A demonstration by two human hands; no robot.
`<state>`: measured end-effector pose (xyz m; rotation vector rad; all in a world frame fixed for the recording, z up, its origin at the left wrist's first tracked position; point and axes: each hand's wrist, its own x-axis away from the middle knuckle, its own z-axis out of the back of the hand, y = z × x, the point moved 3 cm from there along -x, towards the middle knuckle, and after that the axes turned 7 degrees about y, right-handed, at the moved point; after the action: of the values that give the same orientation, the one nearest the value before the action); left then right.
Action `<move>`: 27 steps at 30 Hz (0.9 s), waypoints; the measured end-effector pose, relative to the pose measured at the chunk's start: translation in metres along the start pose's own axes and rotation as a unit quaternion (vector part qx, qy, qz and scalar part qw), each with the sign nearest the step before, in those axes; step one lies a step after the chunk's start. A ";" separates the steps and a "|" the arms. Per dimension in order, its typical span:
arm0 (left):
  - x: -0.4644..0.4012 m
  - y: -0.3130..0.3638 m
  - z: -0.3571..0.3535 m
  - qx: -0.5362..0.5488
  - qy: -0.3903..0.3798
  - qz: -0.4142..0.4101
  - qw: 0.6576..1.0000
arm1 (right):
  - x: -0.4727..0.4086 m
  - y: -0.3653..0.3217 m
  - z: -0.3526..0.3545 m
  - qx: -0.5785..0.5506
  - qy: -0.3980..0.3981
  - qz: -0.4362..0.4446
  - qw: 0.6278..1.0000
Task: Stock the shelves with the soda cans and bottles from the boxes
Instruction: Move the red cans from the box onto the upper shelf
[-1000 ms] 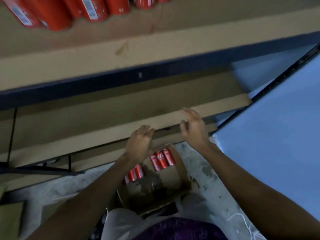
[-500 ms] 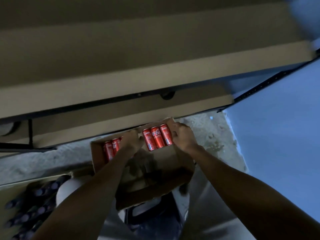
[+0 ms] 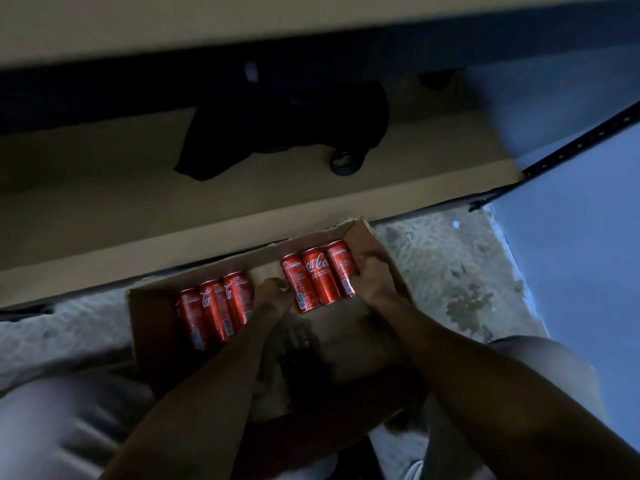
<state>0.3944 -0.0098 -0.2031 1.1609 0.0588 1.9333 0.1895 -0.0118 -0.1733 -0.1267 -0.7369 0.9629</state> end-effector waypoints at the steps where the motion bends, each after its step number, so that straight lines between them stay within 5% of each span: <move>1: -0.005 -0.003 -0.005 0.003 0.001 0.002 1.000 | -0.004 0.002 -0.006 -0.003 -0.002 -0.003 1.000; 27: -0.067 -0.055 -0.085 0.077 0.016 0.090 0.993 | -0.063 0.061 -0.102 -0.198 -0.087 -0.132 0.967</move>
<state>0.3800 0.0096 -0.3226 1.2729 0.1258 2.1380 0.1879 -0.0035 -0.3076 -0.2880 -1.0754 0.5671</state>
